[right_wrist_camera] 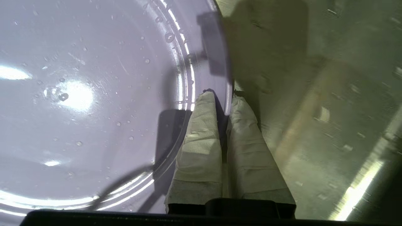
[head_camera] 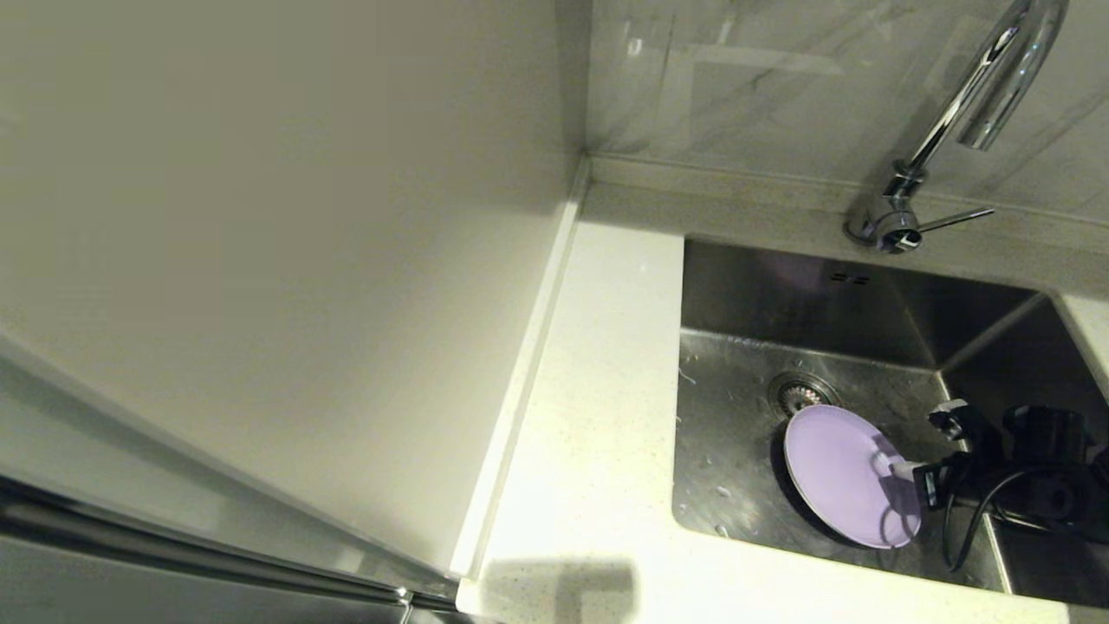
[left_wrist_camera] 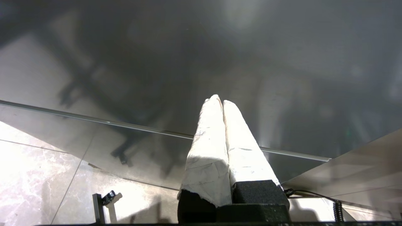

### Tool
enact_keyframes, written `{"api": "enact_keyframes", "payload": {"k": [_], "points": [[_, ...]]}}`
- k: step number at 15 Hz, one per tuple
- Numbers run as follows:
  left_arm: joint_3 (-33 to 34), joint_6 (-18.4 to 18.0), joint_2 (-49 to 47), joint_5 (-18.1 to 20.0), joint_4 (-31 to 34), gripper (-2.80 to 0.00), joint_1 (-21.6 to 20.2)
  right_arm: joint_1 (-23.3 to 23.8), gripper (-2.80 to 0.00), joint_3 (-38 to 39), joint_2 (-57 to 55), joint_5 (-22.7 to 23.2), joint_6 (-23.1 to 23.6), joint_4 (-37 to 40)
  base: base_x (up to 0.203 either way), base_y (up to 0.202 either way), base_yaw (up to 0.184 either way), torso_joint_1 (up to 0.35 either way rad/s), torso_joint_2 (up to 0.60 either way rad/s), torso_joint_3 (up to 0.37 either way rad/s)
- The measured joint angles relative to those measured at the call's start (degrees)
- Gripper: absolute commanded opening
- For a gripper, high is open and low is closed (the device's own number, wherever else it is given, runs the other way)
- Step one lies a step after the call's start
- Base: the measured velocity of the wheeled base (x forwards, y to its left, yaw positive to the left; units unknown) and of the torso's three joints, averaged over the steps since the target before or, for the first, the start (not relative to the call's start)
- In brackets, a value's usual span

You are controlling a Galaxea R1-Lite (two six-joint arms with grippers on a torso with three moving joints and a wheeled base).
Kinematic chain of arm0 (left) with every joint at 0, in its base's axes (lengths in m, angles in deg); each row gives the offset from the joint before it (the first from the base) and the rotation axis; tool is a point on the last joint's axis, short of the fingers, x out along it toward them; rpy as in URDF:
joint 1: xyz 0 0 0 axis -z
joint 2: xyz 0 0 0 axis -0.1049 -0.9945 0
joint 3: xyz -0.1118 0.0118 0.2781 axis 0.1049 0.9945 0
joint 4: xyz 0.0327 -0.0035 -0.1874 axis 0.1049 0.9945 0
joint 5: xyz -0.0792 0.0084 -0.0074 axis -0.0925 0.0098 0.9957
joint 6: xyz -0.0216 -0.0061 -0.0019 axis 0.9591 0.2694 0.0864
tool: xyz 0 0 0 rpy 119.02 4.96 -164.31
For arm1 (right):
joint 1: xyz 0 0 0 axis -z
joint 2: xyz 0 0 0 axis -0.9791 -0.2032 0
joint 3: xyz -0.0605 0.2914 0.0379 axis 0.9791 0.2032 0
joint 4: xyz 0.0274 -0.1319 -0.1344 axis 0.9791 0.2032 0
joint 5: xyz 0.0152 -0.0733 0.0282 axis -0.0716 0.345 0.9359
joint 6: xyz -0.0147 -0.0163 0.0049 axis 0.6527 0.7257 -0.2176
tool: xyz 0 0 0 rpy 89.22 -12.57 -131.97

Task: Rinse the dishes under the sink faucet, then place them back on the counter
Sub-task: Place the plate on the table

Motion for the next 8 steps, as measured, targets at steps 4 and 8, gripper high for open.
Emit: {"api": "enact_keyframes", "payload": {"k": [4,8], "points": [[0.00,0.00,0.00,0.00,0.02,-2.80,0.00,1.75,-2.80,-0.74,1.44,-0.20,-0.04,0.15,0.000,0.000,0.000,0.000,0.00,0.000],[0.00,-0.05,0.00,0.00,0.00,-2.80,0.00,3.48,-2.80,-1.85,5.75,-0.94,-2.48,0.07,0.000,0.000,0.000,0.000,0.00,0.000]]}}
